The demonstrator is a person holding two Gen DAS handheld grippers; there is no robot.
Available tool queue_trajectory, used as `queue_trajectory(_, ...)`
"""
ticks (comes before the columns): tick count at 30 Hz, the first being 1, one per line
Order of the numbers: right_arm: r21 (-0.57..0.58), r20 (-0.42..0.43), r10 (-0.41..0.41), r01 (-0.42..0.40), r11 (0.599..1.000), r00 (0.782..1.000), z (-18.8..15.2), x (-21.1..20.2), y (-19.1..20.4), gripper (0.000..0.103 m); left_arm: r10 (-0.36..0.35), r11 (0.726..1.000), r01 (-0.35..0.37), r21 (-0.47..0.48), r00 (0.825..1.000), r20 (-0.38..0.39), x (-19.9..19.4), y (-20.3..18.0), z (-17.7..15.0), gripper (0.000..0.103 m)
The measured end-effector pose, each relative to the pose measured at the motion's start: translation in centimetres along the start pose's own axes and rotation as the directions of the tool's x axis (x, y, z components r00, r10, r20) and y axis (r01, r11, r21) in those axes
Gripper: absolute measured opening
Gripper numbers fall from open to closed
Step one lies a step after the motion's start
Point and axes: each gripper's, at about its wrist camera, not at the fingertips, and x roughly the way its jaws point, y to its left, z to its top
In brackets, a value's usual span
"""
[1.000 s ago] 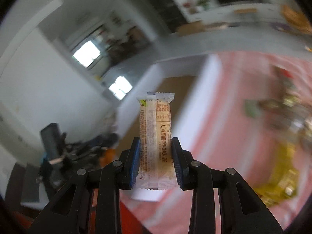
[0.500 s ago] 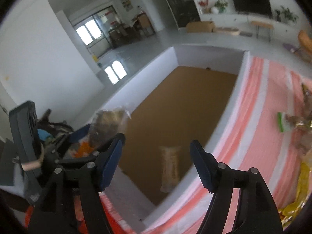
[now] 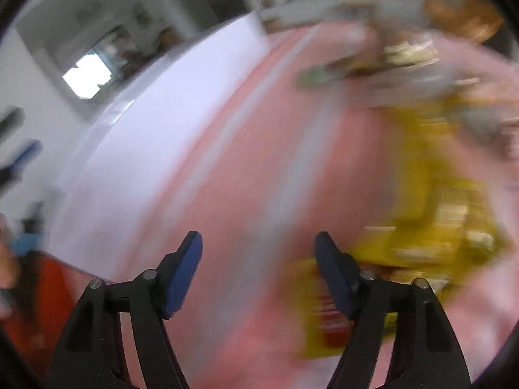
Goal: Organize snacks
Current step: 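Return both open tools over the remaining yellow snack packets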
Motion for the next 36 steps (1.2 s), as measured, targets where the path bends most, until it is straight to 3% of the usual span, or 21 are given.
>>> queue_trajectory(2, 0.032, 0.036, -0.12, 0.119, 0.992, 0.992, -0.1, -1.3, -2.8, 0.07, -0.078, 0.996, 0.08, 0.046, 0.996, -0.048, 0.2, -3.3, -0.6, 0.103)
queue_trajectory(4, 0.101, 0.049, -0.273, 0.267, 0.958, 0.961, -0.1, -3.0, -6.2, 0.071, -0.151, 0.984, 0.161, 0.078, 0.981, -0.119, 1.1, -6.0, -1.5, 0.103)
queue_trajectory(6, 0.134, 0.058, -0.293, 0.283, 0.95, 0.954, -0.5, -4.8, -8.3, 0.072, -0.2, 0.967, 0.229, 0.115, 0.955, -0.22, 3.1, -9.2, -3.3, 0.103)
queue_trajectory(8, 0.124, 0.087, -0.281, 0.27, 0.955, 0.956, -1.5, -6.9, -9.1, 0.074, -0.216, 0.953, 0.269, 0.141, 0.926, -0.31, 5.5, -11.4, -5.5, 0.103)
queue_trajectory(10, 0.088, 0.129, -0.32, 0.311, 0.946, 0.939, -3.4, -9.3, -9.4, 0.078, -0.21, 0.948, 0.279, 0.154, 0.91, -0.357, 8.1, -12.5, -7.1, 0.103)
queue_trajectory(13, 0.095, 0.158, -0.407, 0.396, 0.913, 0.9, -6.5, -11.8, -9.6, 0.078, -0.112, 0.969, 0.196, 0.154, 0.896, -0.431, 13.1, -12.3, -9.4, 0.103)
queue_trajectory(19, 0.208, 0.037, -0.567, 0.549, 0.81, 0.823, -9.7, -13.6, -13.3, 0.082, -0.003, 0.965, 0.109, 0.24, 0.914, -0.405, 16.8, -12.2, -9.9, 0.103)
queue_trajectory(22, 0.226, 0.005, -0.541, 0.526, 0.82, 0.841, -8.7, -13.2, -14.8, 0.083, 0.034, 0.957, 0.08, 0.281, 0.925, -0.378, 18.4, -12.9, -9.5, 0.103)
queue_trajectory(26, 0.17, 0.003, -0.544, 0.535, 0.827, 0.839, -5.8, -11.8, -16.1, 0.083, 0.078, 0.949, 0.041, 0.313, 0.93, -0.359, 20.0, -13.3, -9.2, 0.103)
queue_trajectory(29, 0.22, 0.001, -0.522, 0.509, 0.832, 0.853, -4.5, -11.0, -18.1, 0.086, 0.076, 0.952, 0.031, 0.305, 0.939, -0.334, 20.6, -13.1, -8.8, 0.103)
queue_trajectory(36, 0.263, 0.005, -0.545, 0.525, 0.809, 0.838, -3.0, -10.2, -19.7, 0.091, 0.075, 0.952, 0.031, 0.304, 0.94, -0.332, 20.9, -12.9, -8.6, 0.103)
